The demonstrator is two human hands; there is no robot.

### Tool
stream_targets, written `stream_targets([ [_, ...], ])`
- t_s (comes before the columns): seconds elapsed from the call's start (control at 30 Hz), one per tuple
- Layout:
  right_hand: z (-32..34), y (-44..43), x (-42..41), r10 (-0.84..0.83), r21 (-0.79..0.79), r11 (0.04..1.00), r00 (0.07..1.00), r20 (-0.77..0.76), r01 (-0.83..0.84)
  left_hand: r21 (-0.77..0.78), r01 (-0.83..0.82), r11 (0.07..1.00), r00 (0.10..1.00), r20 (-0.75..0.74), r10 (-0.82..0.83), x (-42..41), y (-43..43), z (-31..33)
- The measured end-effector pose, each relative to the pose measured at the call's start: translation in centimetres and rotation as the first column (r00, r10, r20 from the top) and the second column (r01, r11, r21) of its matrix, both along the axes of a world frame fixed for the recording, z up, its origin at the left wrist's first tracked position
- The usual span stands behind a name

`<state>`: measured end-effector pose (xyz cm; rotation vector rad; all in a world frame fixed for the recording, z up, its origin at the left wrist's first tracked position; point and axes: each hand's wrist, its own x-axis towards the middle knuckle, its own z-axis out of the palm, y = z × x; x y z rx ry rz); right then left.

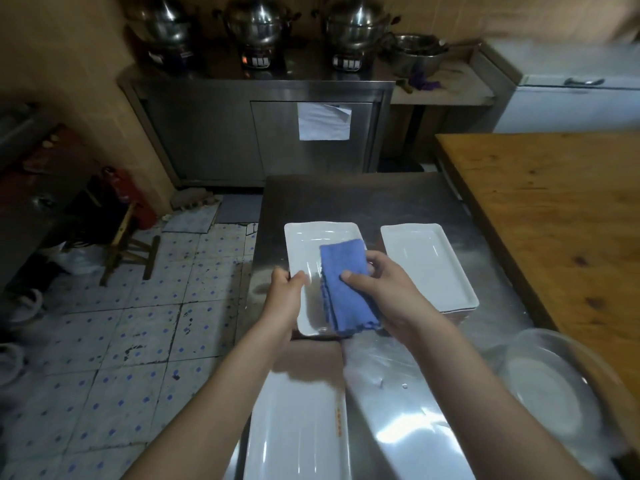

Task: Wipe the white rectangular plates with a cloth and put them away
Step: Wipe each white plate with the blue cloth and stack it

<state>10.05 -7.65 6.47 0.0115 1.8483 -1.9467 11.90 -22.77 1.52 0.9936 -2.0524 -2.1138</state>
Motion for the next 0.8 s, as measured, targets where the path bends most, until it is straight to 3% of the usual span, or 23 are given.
stream_targets([
  [0.07, 0.2, -0.6, 0.9, 0.083, 0.113, 0.990, 0.996, -0.042, -0.078, 0.146, -0.048, 0.988, 0.998, -0.043, 0.055, 1.2, 1.6, 1.2],
  [0.13, 0.5, -0.5, 1.7, 0.138, 0.343, 0.936, 0.978, -0.157, -0.077, 0.174, -0.093, 0.980, 0.991, -0.074, 0.107, 2.4, 2.8, 2.1],
  [0.23, 0.7, 0.7, 3.1, 0.229, 0.588, 0.808, 0.903, -0.364, 0.031, 0.133, -0.097, 0.986, 0.991, -0.080, 0.108, 4.3, 4.2, 3.1],
  [0.37, 1.5, 3.0, 5.2, 0.407, 0.745, 0.627, 0.719, -0.564, 0.229, 0.178, -0.097, 0.979, 0.990, -0.088, 0.114, 6.8, 5.8, 4.8],
  [0.47, 1.8, 4.6, 6.3, 0.579, 0.815, 0.517, 0.594, -0.559, 0.263, 0.245, -0.070, 0.967, 0.989, -0.107, 0.099, 8.7, 7.1, 5.9],
  [0.57, 1.2, 5.9, 7.7, 0.790, 0.905, 0.380, 0.441, -0.426, 0.192, 0.308, -0.082, 0.948, 0.984, -0.128, 0.127, 10.5, 8.2, 6.4],
  [0.63, 0.8, 6.5, 8.9, 0.831, 0.925, 0.356, 0.409, -0.378, 0.132, 0.285, -0.107, 0.953, 0.980, -0.132, 0.149, 11.3, 8.8, 6.5],
  [0.8, 0.5, 5.3, 10.2, 0.818, 0.889, 0.455, 0.372, -0.439, 0.047, 0.173, -0.145, 0.974, 0.975, -0.142, 0.171, 12.5, 10.9, 6.9],
])
